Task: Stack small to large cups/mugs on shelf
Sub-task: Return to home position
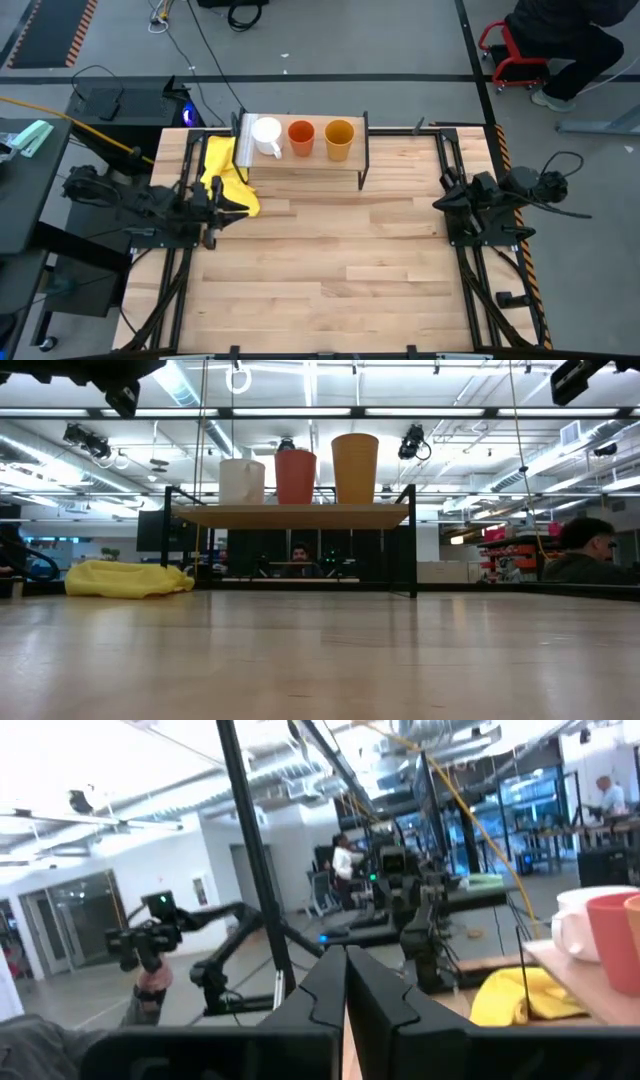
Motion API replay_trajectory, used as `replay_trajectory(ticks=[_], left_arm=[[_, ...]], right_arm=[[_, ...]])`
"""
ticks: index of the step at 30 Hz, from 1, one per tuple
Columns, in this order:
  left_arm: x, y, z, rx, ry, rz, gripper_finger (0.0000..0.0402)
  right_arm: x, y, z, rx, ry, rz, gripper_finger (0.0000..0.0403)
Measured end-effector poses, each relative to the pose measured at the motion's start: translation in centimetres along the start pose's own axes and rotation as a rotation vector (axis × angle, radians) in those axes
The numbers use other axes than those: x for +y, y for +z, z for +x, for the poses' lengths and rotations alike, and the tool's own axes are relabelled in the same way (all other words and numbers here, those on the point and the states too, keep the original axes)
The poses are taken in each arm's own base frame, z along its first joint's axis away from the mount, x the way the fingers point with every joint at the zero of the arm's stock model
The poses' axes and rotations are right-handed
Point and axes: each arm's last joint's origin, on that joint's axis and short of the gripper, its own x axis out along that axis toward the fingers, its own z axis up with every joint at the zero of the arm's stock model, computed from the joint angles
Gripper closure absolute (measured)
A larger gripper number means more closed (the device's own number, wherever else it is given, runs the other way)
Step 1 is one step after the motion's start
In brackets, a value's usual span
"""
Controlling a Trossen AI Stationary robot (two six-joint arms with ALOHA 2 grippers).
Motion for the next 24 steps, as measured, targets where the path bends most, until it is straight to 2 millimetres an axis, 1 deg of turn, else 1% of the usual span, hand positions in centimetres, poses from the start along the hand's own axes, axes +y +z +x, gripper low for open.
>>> replay_trajectory(ticks=[6, 12, 19, 24], left_arm=[[0.4, 0.3, -1.2, -0.025, -0.004, -0.009, 0.0330], [0.9, 0.6, -2.4, -0.063, -0.008, -0.013, 0.0322], [1.5, 0.5, -4.0, -0.079, -0.010, -0.028, 0.0329], [1.8, 0.5, -4.6, -0.084, -0.012, -0.037, 0.0328]], right_arm=[[0.0, 0.4, -0.4, 0.002, -0.002, -0.004, 0.0385], [0.1, 0.8, -0.5, -0.011, 0.002, -0.013, 0.0385], [0.0, 0.4, -0.5, 0.026, -0.005, -0.003, 0.0385], [-0.1, -0.3, -0.3, 0.045, -0.010, 0.014, 0.0385]])
